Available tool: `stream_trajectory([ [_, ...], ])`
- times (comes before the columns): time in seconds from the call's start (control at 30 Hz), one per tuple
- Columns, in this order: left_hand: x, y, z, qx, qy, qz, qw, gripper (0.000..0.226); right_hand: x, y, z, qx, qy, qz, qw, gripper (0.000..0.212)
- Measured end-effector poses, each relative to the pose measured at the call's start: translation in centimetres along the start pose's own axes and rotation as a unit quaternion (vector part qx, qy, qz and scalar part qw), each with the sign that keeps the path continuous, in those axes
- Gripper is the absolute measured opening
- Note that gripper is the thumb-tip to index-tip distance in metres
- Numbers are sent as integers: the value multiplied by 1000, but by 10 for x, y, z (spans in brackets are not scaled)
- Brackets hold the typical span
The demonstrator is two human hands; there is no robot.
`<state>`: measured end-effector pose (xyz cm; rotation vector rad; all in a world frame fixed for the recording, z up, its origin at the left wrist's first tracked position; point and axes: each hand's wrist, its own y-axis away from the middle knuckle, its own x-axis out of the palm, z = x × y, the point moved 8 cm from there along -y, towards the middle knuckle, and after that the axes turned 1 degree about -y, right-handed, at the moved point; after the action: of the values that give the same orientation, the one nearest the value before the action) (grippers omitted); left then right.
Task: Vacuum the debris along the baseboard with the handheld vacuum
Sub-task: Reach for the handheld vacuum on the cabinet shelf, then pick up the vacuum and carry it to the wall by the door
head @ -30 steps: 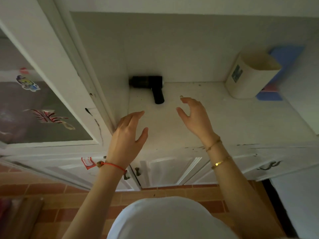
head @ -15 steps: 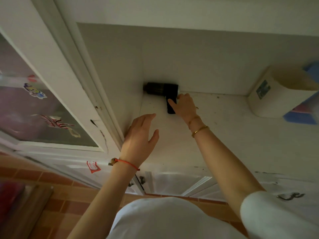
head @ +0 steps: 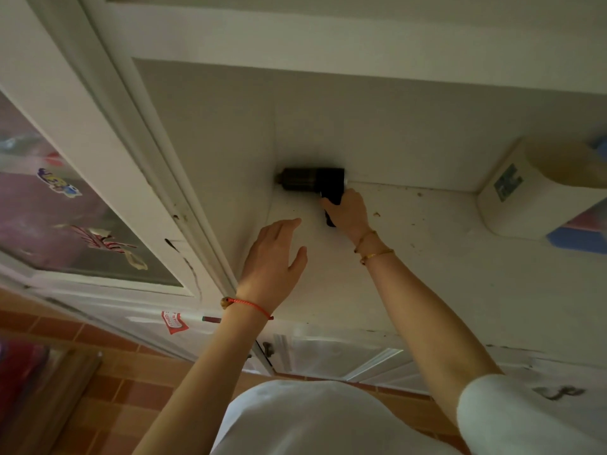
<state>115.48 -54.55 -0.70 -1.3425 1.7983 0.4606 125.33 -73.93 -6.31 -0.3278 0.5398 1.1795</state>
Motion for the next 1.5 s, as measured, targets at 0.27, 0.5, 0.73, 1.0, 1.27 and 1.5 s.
stream_trajectory([
  [0.27, 14, -4, 16, -127, 167, -7, 978, 44, -45, 83, 1, 27, -142, 5, 990, 33],
  [0.5, 32, -2, 18, -204, 331, 31, 921, 29, -71, 153, -15, 45, -166, -10, 985, 32],
  [0.73, 47, 15, -8, -197, 422, 69, 883, 21, -82, 197, -33, 77, -236, 1, 969, 25],
  [1.0, 58, 32, -39, -151, 410, 121, 891, 26, -101, 238, -51, 146, -302, -35, 941, 32],
  [1.27, 74, 44, -68, -10, 267, 172, 948, 27, -119, 292, -67, 184, -307, -120, 926, 30],
  [1.5, 92, 66, -103, 54, 234, 229, 943, 31, -135, 348, -80, 205, -304, -205, 907, 32],
])
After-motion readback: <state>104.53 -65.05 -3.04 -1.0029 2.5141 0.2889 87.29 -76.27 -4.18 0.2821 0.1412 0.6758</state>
